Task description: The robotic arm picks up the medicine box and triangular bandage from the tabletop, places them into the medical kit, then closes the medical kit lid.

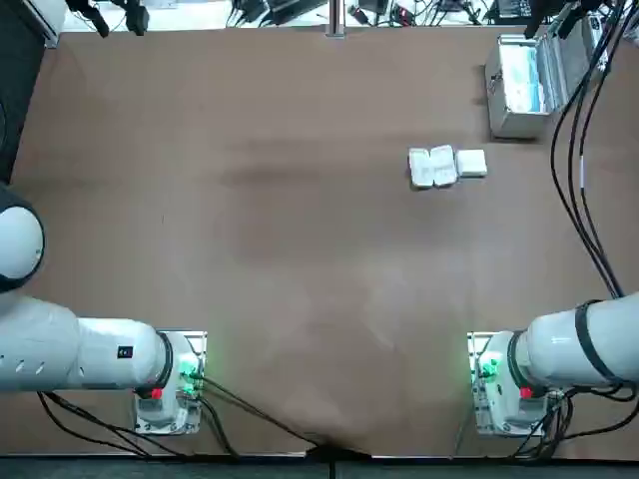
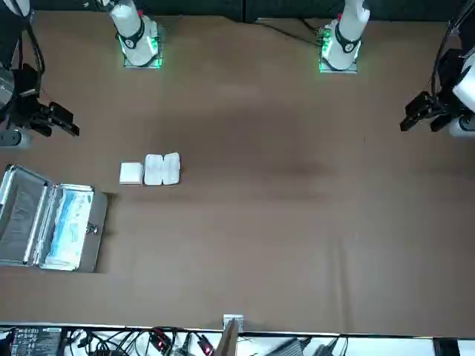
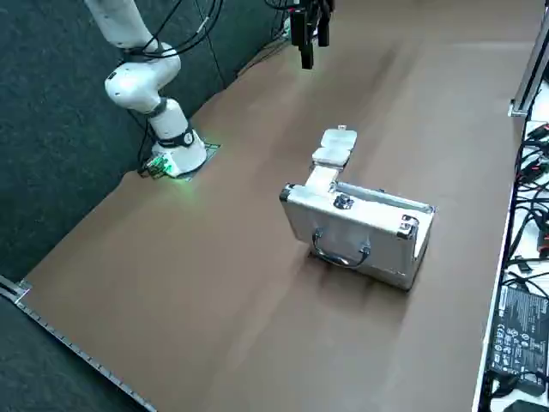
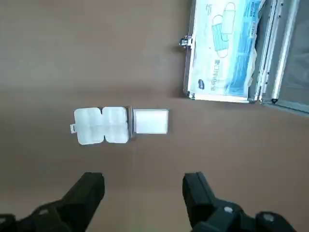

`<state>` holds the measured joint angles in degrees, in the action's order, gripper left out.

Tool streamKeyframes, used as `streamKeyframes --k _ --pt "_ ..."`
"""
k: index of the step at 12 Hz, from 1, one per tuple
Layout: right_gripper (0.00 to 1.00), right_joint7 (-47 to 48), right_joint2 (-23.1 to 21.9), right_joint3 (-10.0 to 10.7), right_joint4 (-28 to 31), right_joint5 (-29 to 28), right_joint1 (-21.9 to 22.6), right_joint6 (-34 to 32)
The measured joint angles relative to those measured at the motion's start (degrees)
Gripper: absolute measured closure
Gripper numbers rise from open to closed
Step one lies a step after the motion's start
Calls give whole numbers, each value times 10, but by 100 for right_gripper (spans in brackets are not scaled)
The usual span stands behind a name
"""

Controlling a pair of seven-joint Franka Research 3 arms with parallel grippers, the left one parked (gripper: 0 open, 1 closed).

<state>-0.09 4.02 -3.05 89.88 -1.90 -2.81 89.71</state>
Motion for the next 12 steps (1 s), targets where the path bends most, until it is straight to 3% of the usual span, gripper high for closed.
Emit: streamKeyframes --k 7,12 --pt "0 22 3 -3 0 1 6 0" --pt "0 41 35 -7 8 4 69 19"
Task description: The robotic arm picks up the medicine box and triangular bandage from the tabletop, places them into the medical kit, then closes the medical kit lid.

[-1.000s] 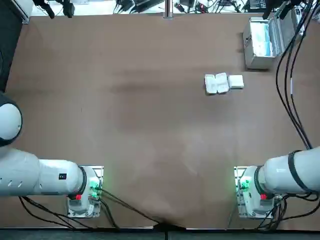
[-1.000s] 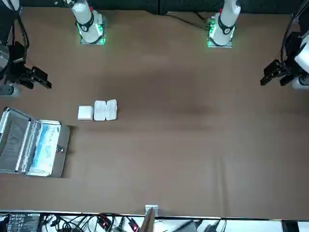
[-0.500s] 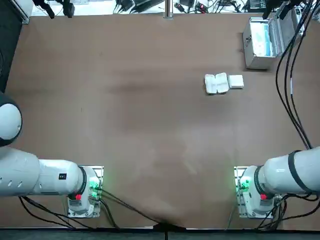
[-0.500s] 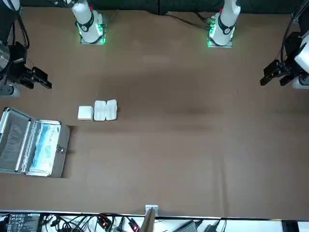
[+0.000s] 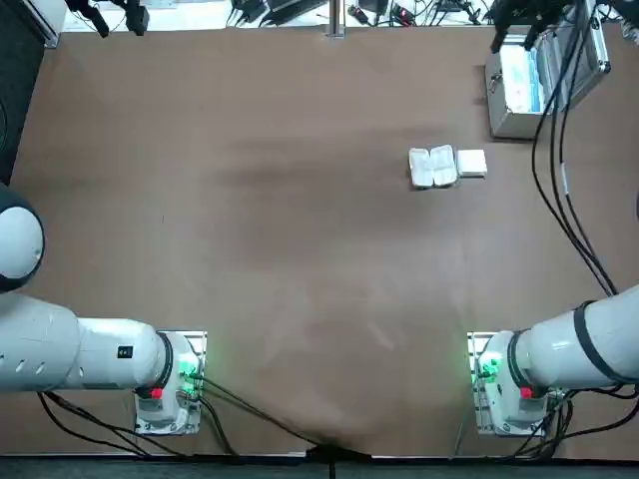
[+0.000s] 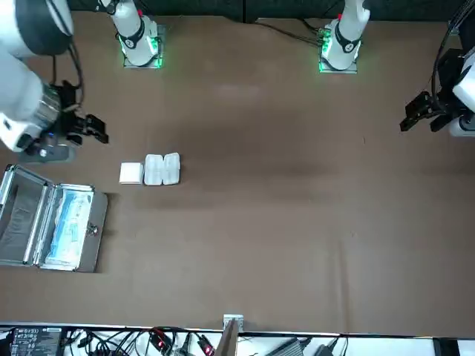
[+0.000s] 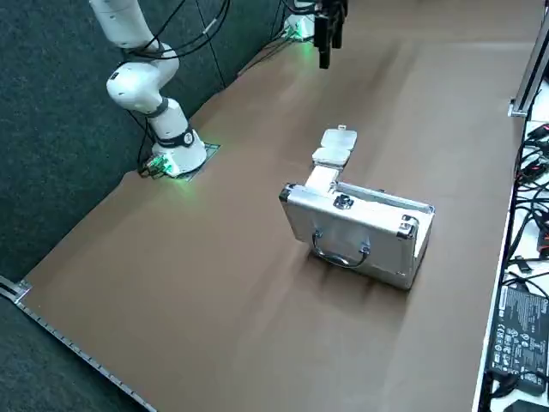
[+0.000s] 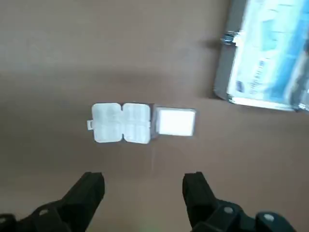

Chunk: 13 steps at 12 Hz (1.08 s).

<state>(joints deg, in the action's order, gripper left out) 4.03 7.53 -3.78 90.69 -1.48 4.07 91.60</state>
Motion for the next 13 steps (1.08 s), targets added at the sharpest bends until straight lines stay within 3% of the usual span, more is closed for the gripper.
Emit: streamKeyframes --k 6,12,13 --pt "0 79 44 -2 48 1 85 99" --pt "1 185 122 -2 54 5 158 169" --pt "6 193 149 -2 54 6 174 175"
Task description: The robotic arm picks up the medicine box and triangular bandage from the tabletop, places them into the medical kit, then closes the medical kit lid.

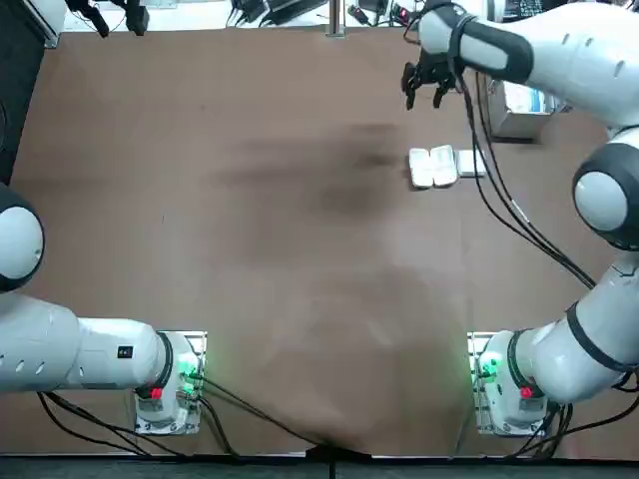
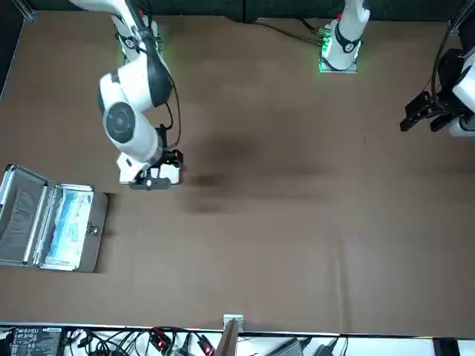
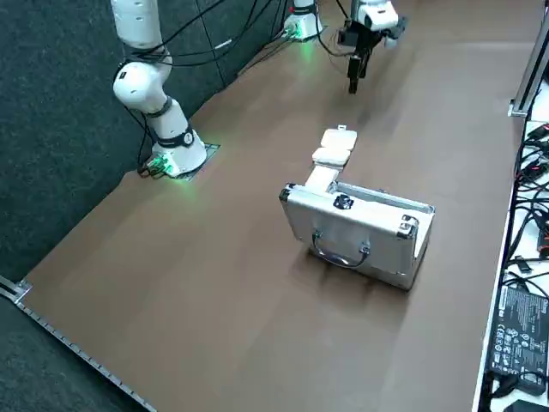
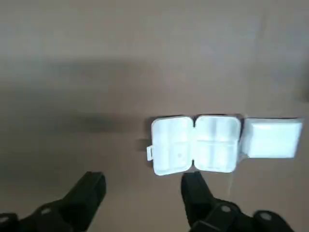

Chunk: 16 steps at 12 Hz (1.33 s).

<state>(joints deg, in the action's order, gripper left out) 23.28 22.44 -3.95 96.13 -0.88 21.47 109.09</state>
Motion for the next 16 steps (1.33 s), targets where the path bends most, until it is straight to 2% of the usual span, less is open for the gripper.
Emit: streamKeyframes --k 1,2,4,9,13,16 --pt "12 2 13 0 1 1 6 0" --pt "12 5 25 0 2 2 11 0" --pt "21 17 45 0 3 5 18 1" --pt "24 49 79 0 16 32 27 32" --pt "25 54 85 1 50 40 28 73" --pt "32 58 85 1 67 42 29 92"
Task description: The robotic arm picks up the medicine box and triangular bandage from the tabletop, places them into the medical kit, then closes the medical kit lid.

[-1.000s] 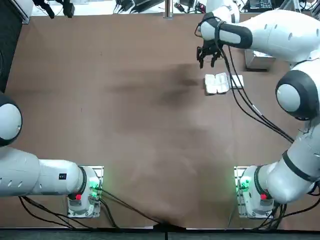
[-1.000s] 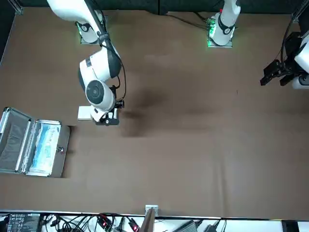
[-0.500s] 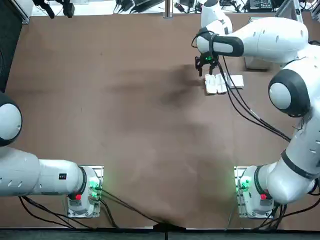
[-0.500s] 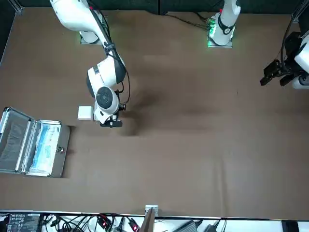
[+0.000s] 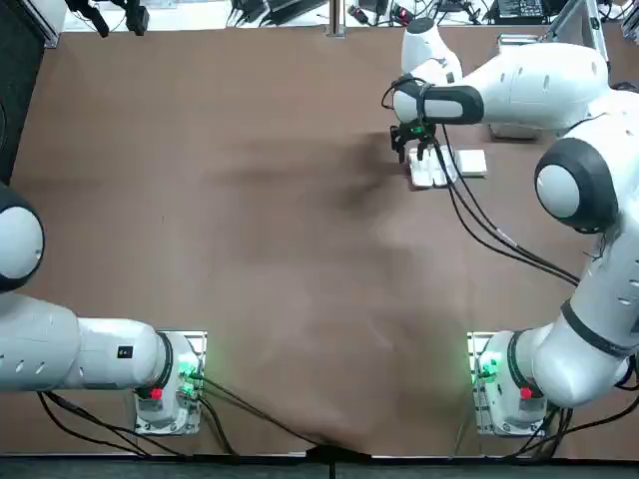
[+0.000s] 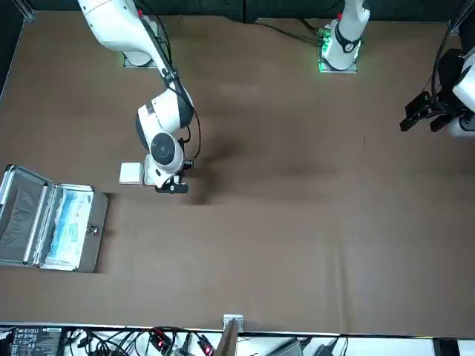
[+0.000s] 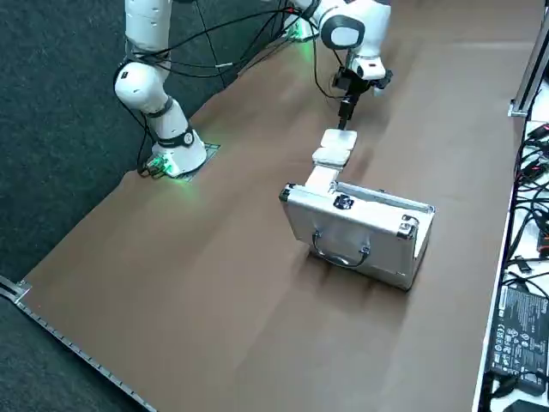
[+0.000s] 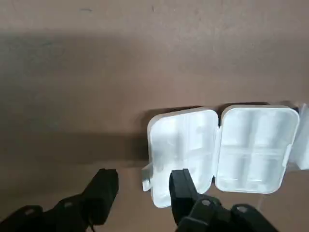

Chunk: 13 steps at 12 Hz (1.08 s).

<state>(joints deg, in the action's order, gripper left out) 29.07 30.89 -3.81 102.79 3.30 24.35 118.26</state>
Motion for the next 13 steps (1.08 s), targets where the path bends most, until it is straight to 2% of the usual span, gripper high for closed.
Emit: streamKeyframes --k 1,2,4,5,10,11,12,13 --pt "32 0 0 0 3 1 1 2" --pt "38 1 1 0 4 4 1 4" --pt "41 2 3 1 9 12 3 6" --pt "48 3 3 1 9 13 4 6" --pt "56 20 7 2 13 28 10 9" --pt "63 20 9 2 13 28 10 10" --pt "63 20 10 2 13 28 10 11" --pt "69 20 10 2 13 29 10 11"
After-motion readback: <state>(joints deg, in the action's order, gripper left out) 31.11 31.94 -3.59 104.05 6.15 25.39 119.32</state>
